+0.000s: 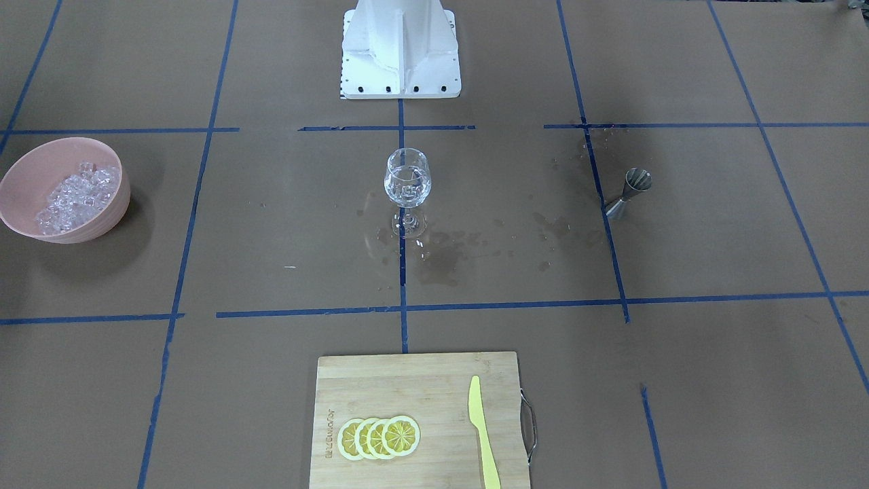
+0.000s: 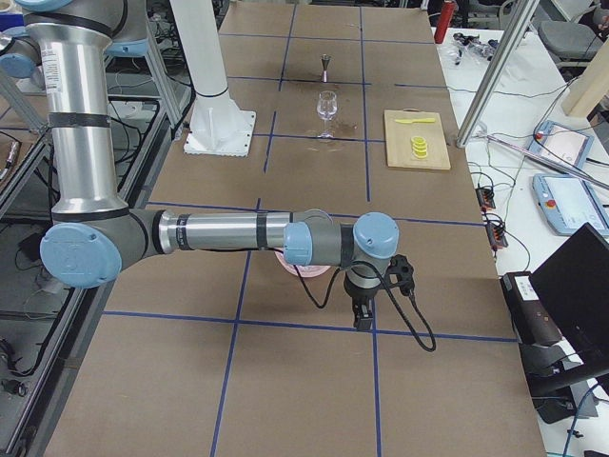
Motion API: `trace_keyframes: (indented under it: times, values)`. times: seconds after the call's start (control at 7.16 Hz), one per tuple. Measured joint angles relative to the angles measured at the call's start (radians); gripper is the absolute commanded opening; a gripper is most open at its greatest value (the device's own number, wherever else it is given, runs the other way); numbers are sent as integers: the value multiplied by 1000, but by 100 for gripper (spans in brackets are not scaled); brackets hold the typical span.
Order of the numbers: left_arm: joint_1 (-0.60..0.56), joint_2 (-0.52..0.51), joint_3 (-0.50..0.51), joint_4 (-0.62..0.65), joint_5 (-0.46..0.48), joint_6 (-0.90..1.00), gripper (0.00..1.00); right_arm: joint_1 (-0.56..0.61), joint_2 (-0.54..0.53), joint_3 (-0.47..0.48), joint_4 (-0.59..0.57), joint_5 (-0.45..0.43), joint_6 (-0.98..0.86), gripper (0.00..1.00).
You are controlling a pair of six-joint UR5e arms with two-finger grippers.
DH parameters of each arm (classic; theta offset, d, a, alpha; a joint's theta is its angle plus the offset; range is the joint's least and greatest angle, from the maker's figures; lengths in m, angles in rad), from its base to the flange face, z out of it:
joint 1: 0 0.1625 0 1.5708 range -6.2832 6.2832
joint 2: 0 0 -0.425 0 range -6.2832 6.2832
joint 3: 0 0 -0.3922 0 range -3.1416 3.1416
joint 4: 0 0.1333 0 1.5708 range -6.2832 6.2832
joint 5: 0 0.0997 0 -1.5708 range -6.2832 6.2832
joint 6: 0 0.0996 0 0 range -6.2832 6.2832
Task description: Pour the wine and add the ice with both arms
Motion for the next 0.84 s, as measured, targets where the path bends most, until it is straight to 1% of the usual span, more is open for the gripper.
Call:
trace_keyframes:
  times: [0.28, 0.56, 0.84]
  values:
    - [0, 8, 3, -6, -22, -54, 100, 13, -12, -1, 17, 44, 12, 100]
    - [0, 9, 2, -14, -75, -142, 100, 18, -11, -1, 20, 51, 13, 100]
    - [0, 9, 20, -83, -78, -157, 100, 23, -9, -1, 20, 52, 14, 100]
